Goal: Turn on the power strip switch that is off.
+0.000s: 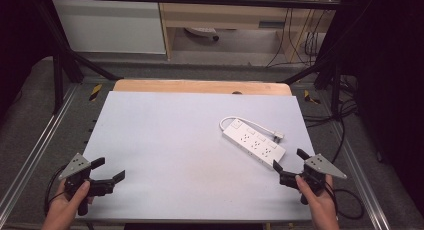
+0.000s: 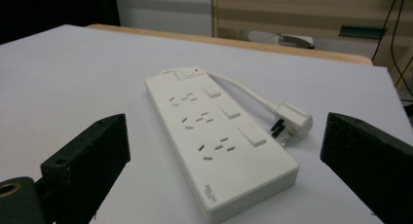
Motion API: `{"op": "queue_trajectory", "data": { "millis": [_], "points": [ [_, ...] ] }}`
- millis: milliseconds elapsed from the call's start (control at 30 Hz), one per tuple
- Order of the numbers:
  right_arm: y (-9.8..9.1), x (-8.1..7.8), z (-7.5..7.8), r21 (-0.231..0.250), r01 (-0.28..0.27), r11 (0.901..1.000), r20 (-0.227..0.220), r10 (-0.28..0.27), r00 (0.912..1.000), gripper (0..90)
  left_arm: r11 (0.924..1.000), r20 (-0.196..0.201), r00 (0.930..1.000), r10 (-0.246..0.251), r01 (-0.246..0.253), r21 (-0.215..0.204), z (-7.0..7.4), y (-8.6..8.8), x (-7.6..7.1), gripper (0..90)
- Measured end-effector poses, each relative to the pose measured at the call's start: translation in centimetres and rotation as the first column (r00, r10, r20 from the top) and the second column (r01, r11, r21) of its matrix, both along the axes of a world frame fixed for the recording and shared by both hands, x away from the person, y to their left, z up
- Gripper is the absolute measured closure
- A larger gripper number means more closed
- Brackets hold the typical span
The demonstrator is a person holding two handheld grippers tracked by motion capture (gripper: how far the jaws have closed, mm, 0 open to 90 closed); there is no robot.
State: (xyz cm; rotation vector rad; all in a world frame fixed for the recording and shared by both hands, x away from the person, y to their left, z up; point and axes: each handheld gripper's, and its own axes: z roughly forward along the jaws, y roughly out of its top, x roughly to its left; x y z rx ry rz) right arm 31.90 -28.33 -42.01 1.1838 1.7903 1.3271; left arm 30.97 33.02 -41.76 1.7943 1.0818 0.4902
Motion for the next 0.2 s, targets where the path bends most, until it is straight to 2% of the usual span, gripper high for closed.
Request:
{"op": "queue_trajectory", "data": {
  "millis": [200],
  "points": [
    [1.4, 0.3, -1.5, -0.052, -0.052, 0.9973, -0.069, 0.049, 0.9964, 3.9, 1.0, 0.002, 1.0, -0.005, 0.005, 0.007, 0.0, -0.1, 0.0, 6.0]
  ]
}}
